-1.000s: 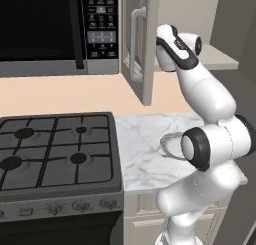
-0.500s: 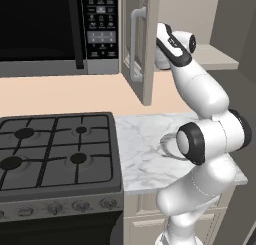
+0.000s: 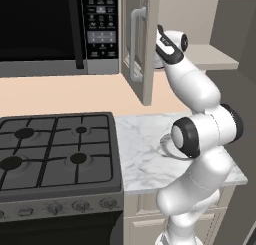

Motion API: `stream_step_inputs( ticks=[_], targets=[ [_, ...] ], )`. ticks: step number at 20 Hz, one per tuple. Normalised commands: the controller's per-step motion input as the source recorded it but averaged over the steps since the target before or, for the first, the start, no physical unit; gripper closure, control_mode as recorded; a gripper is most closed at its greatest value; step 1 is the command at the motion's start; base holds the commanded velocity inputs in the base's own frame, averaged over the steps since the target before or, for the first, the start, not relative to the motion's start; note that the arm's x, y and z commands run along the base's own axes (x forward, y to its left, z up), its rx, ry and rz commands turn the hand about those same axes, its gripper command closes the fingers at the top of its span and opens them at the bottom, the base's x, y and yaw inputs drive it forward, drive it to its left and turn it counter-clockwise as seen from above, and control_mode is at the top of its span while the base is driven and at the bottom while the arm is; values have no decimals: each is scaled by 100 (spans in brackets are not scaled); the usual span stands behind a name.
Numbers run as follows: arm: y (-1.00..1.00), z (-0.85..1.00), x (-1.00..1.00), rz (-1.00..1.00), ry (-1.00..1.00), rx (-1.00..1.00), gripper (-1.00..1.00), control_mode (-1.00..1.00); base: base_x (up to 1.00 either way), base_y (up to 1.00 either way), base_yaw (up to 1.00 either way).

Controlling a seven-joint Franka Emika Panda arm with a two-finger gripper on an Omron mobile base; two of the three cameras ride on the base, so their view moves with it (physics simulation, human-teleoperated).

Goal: Move the hot dog bun to the plate on the dining table and place the condiment next to that plate. Then navigate to the fridge and take the sausage and place it on the plate as well.

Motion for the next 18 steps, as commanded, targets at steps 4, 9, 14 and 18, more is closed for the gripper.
stream_step_inputs(
  ticks=[4, 9, 14, 18],
  targets=[
    [7, -1, 16, 0, 0, 0, 100, -100, 0, 0, 0],
    [0, 0, 11, 0, 0, 0, 100, -100, 0, 0, 0],
    [-3, 0, -5, 0, 0, 0, 100, -100, 0, 0, 0],
    [-31, 0, -53, -1, -7, 4, 100, -100, 0, 0, 0]
  ],
)
